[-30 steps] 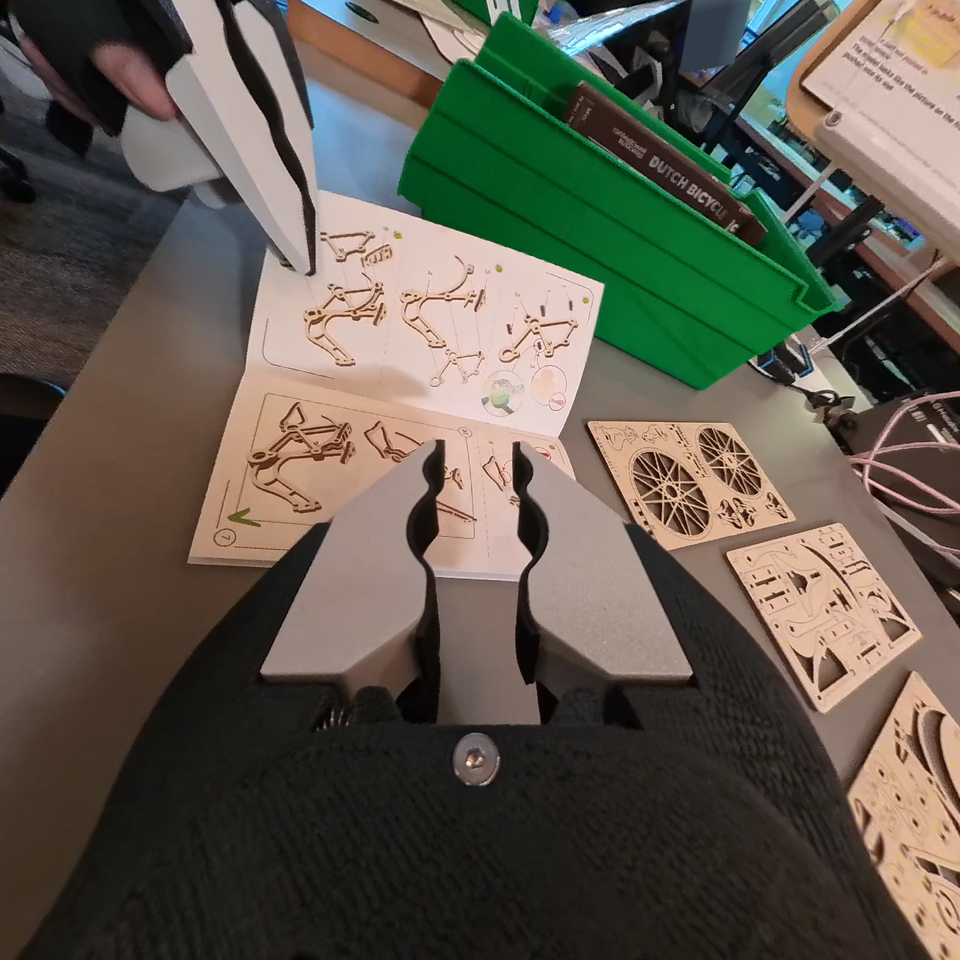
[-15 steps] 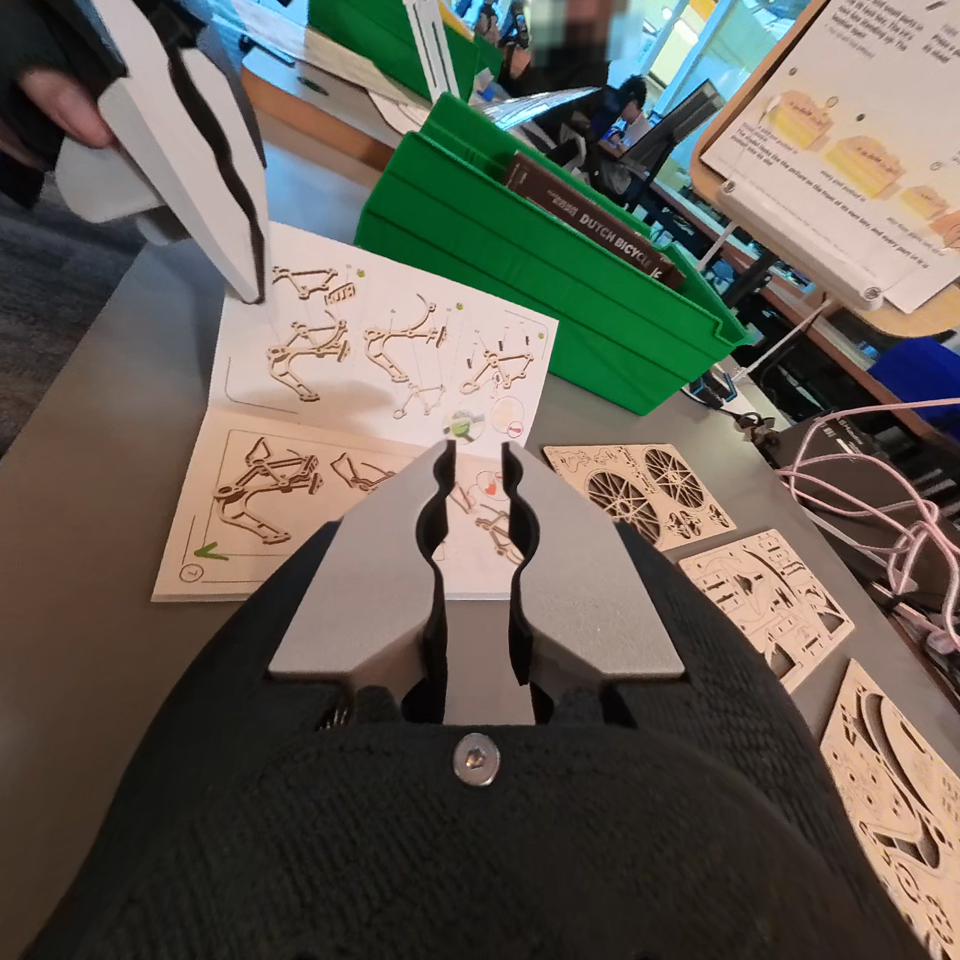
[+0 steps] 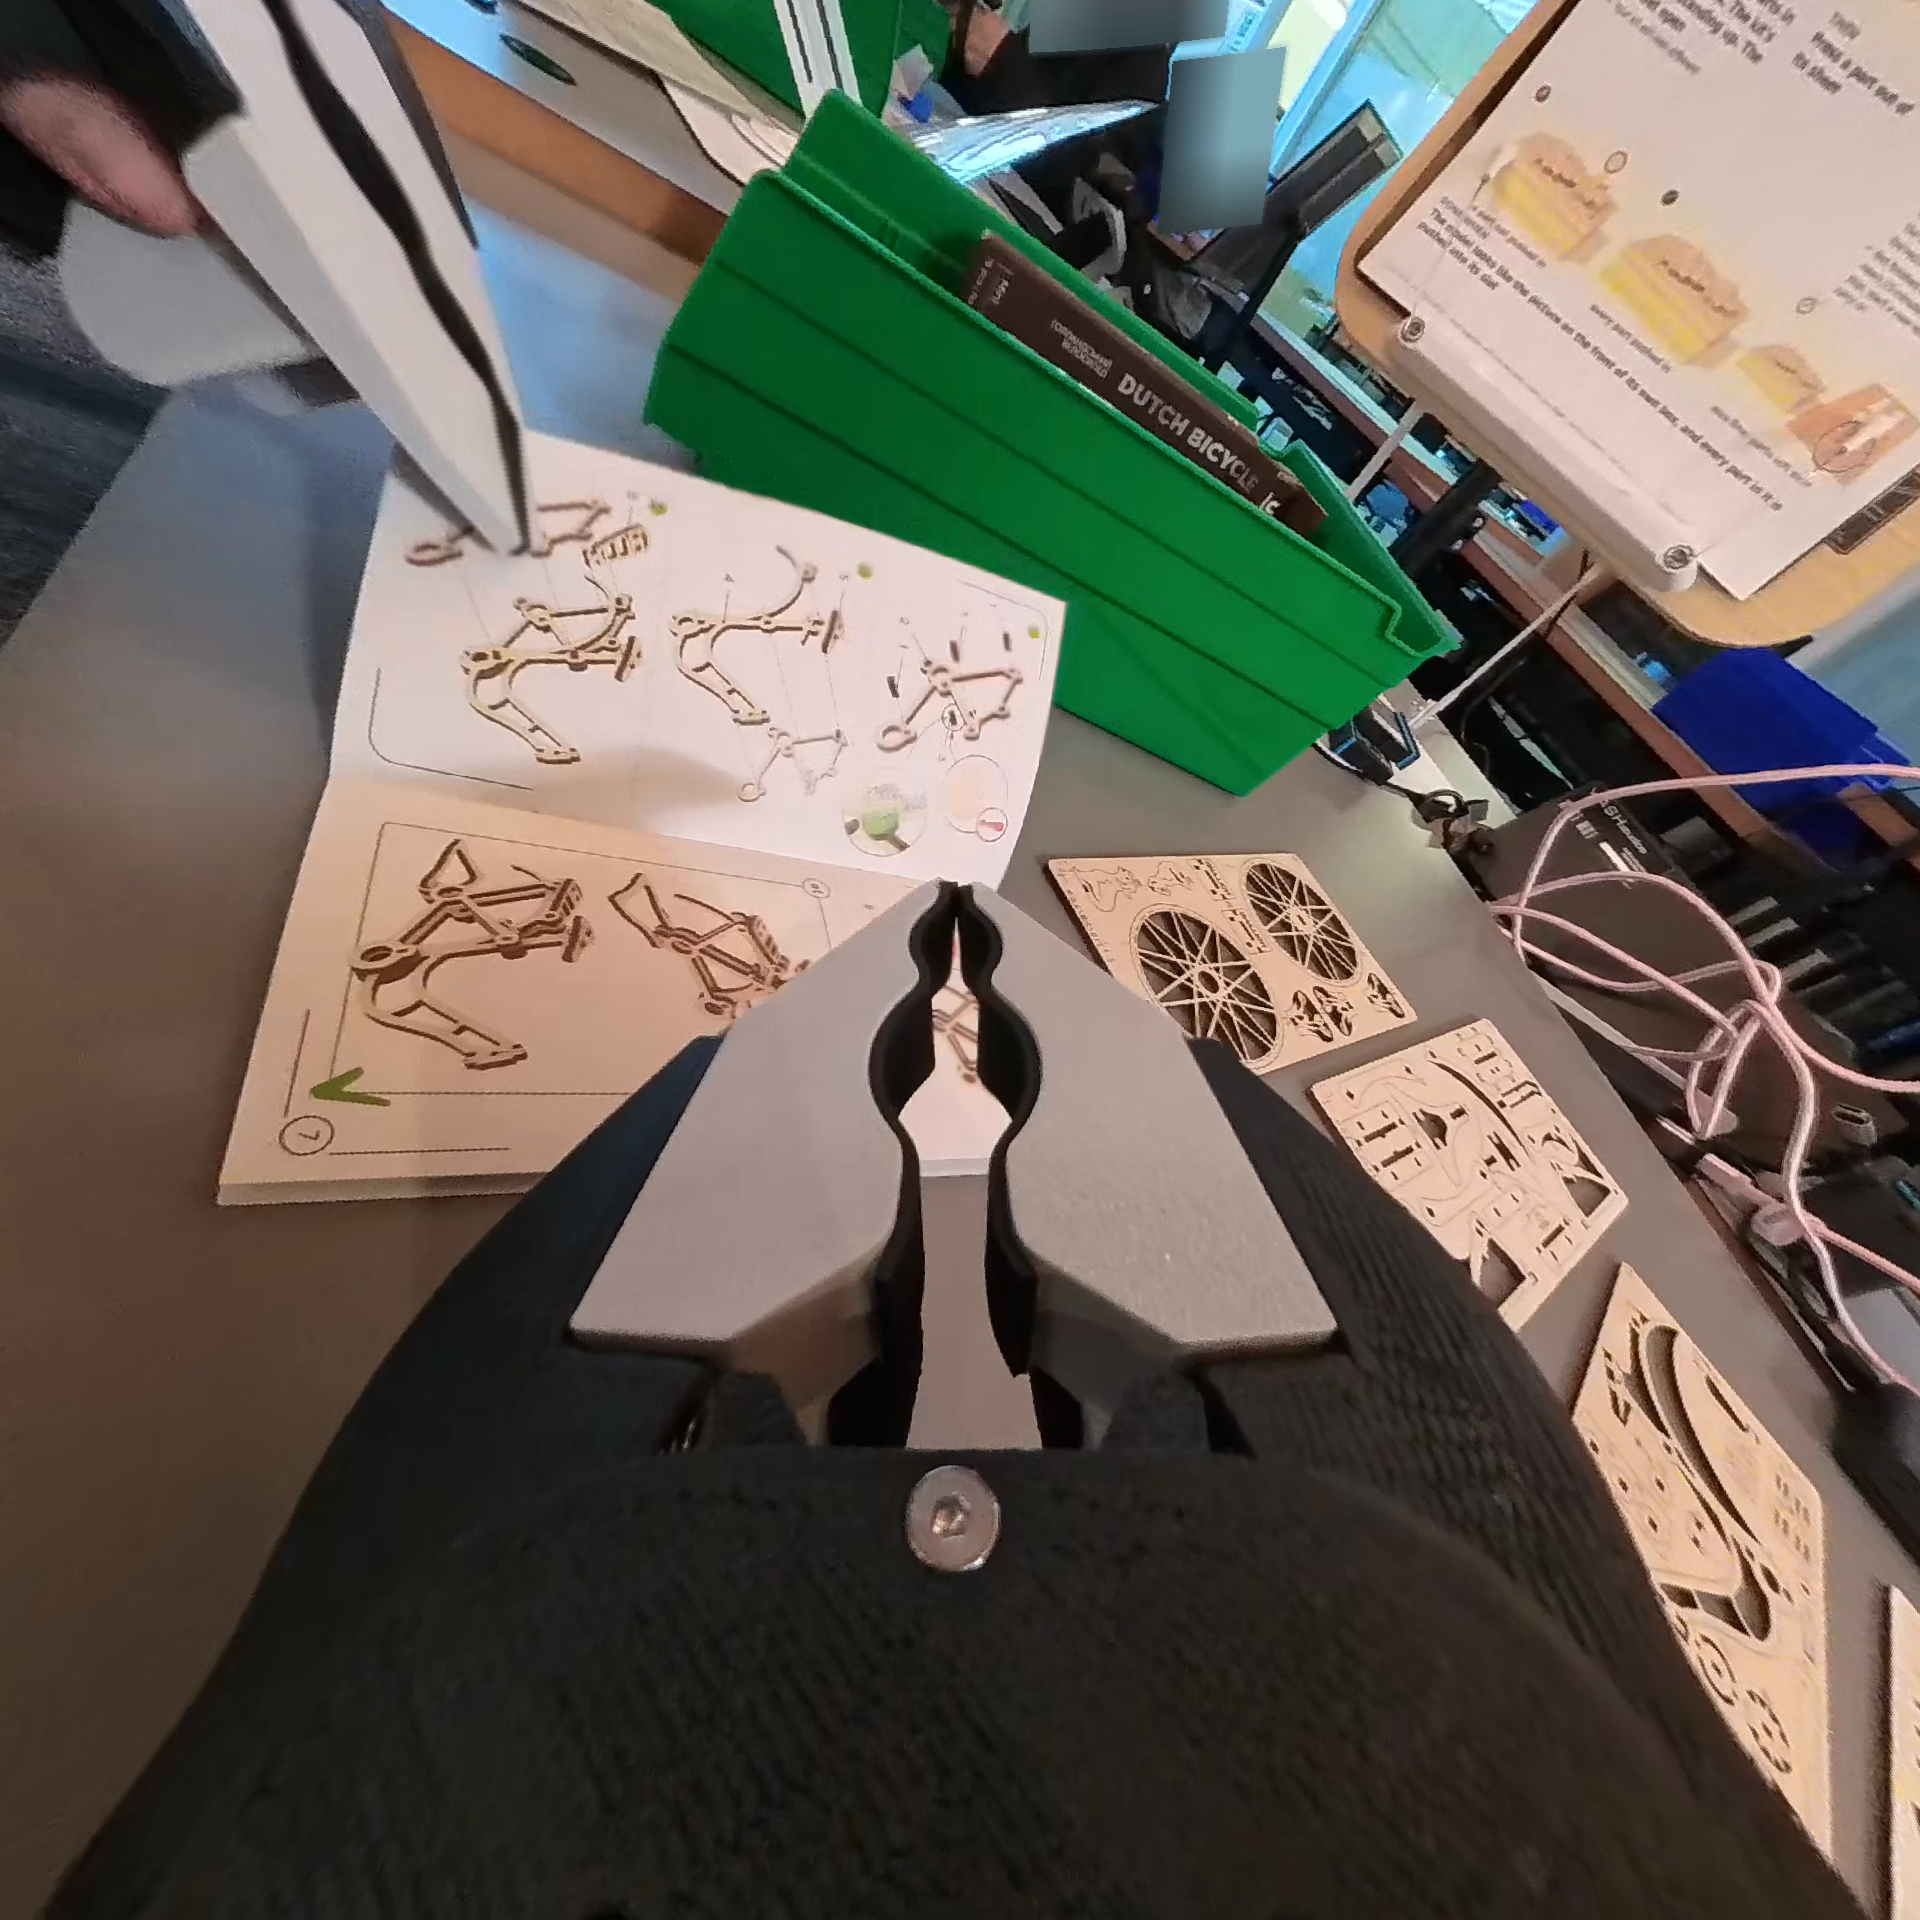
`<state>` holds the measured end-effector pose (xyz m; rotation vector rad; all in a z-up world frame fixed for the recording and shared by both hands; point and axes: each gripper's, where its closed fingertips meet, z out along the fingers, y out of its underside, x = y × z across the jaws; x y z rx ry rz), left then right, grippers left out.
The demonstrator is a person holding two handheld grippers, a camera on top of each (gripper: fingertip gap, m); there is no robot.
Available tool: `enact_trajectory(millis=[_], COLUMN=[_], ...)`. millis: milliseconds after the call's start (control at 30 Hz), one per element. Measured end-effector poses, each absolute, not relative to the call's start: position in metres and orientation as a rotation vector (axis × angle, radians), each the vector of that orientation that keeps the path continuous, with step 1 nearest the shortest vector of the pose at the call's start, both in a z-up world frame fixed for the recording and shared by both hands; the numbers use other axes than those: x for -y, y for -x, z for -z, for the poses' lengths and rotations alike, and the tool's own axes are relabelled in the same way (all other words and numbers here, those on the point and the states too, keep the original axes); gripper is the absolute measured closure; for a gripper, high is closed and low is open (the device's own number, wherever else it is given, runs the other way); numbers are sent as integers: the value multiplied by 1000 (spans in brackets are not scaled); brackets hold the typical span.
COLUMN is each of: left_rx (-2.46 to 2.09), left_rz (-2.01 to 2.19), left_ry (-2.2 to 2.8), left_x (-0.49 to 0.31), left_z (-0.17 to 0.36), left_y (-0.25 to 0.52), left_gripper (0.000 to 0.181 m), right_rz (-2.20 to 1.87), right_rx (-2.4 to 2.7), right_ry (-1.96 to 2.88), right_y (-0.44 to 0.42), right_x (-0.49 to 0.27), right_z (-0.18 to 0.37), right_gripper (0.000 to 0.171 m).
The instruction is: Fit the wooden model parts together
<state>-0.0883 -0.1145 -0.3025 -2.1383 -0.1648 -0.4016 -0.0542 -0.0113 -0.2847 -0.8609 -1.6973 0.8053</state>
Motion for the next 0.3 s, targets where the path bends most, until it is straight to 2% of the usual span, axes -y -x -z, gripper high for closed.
enact_trajectory(millis=[300], left_rx=[243], left_rz=[372], left_ry=[2210], left_x=[120], left_z=[323], left_y=[103], left_gripper=[181], right_rz=[-836], right_rx=[1686], right_ry=[880], right_y=[53], right_x=[10], right_z=[282], right_gripper=[171])
